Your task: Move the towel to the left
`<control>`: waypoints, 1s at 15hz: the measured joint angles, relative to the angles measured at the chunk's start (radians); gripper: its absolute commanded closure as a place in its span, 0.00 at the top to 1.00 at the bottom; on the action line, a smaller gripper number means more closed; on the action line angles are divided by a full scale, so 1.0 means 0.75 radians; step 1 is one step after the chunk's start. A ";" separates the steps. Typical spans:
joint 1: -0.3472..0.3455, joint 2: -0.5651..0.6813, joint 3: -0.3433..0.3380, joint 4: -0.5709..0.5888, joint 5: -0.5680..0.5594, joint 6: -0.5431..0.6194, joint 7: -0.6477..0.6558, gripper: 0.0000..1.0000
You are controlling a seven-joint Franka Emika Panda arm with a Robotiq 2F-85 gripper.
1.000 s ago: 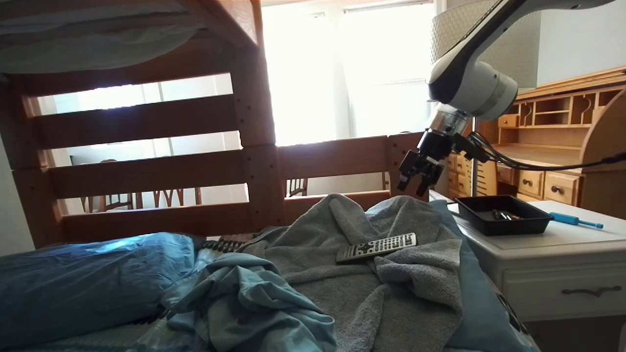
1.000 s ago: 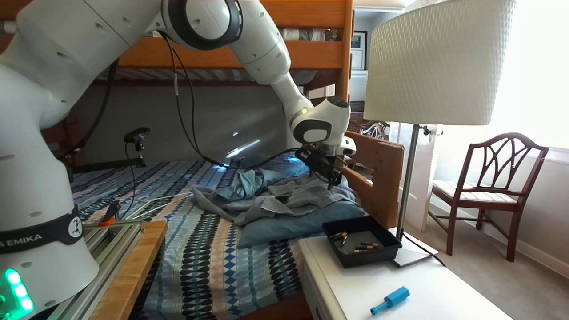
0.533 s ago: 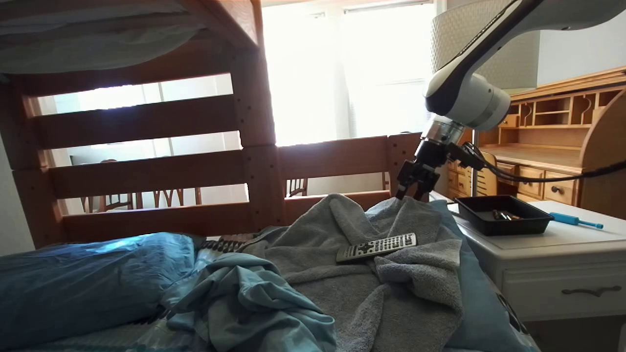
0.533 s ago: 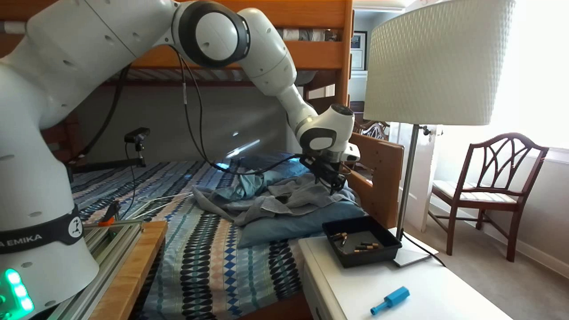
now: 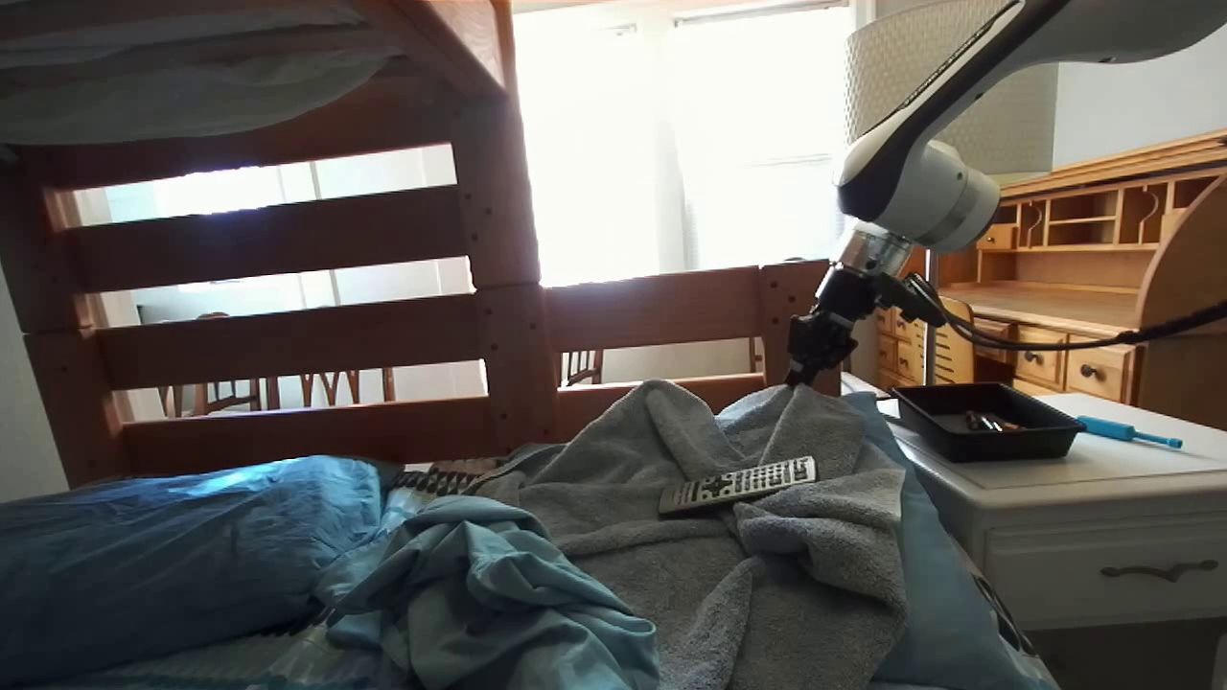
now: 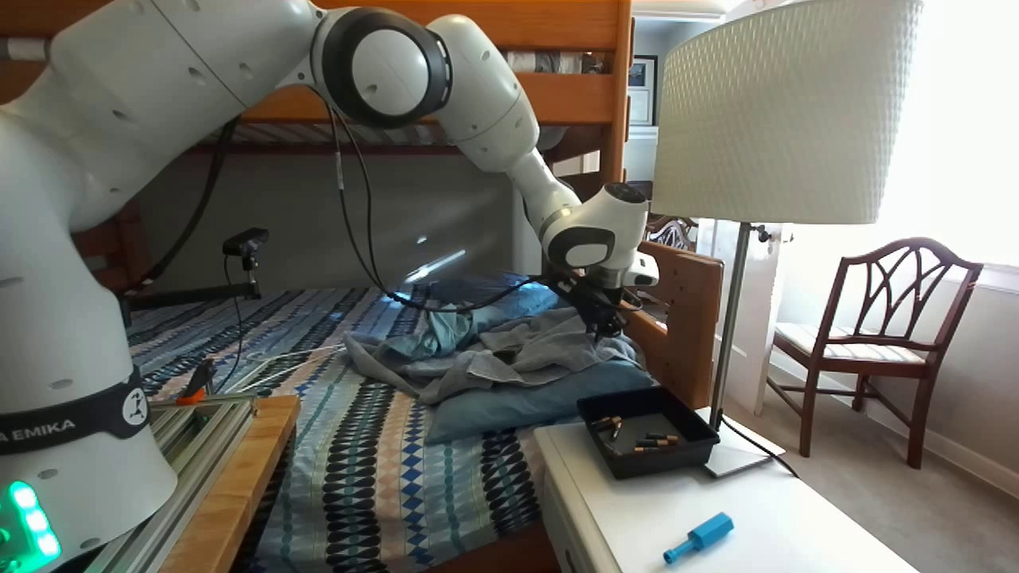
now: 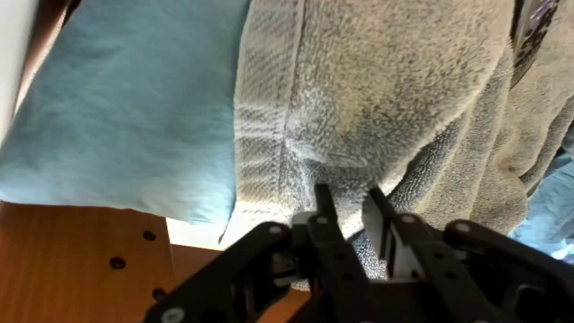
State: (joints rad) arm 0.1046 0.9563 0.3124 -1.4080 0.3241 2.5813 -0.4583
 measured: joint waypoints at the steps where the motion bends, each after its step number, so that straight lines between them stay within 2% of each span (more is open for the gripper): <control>1: 0.000 0.003 0.001 0.004 0.000 -0.004 0.002 0.00; 7: -0.006 0.008 0.019 0.022 0.000 -0.032 0.008 0.01; 15: 0.009 -0.126 0.150 0.044 -0.093 -0.033 -0.085 0.01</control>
State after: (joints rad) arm 0.1114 0.8620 0.4253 -1.3749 0.2540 2.5566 -0.5224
